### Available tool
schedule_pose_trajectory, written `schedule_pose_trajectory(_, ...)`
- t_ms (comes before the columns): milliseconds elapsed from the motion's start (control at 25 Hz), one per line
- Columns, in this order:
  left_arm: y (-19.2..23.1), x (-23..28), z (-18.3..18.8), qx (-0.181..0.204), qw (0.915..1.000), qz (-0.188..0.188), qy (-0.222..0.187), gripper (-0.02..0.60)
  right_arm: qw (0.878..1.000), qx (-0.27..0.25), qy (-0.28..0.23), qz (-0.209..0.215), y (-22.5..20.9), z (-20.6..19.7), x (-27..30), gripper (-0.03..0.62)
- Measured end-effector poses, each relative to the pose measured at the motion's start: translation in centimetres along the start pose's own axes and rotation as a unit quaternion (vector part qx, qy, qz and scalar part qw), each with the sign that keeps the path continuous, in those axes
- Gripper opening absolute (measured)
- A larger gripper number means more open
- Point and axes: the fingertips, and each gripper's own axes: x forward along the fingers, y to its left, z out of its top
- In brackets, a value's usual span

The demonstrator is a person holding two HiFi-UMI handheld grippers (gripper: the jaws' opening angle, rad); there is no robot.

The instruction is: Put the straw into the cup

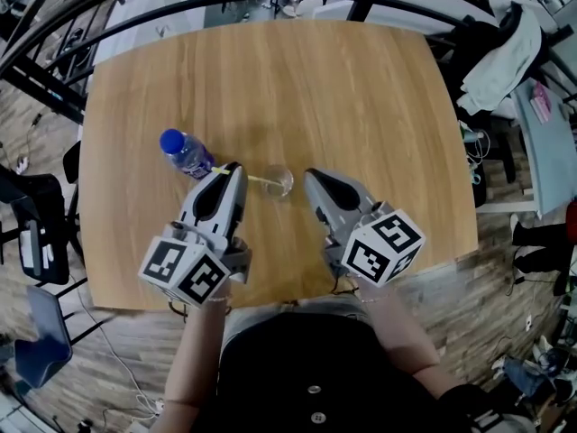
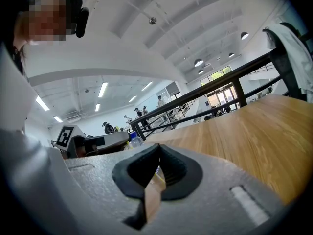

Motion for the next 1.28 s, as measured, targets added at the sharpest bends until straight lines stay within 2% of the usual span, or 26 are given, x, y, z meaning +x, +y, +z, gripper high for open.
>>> schedule_pose_trajectory(200,0.5,0.5,-1.6,-0.008,0.9998,0.001,0.018,0.038,1.000,0.009,0.010,-0.006,-0.5,-1.0,0.1,-0.002)
schedule_pose_trajectory(1080,0.8,1.7,-6.2,0.009,0.9968,0.002,0.080,0.040,0.999,0.030,0.029,-0.011,-0.7,-3.6,-0.7,-0.002)
schedule_pose_trajectory(1280,0.6,1.1,-6.3,0.009,0.9967,0.006,0.081,0.092,0.999,0.027,0.023,-0.013,-0.6,-3.4,-1.2,-0.002)
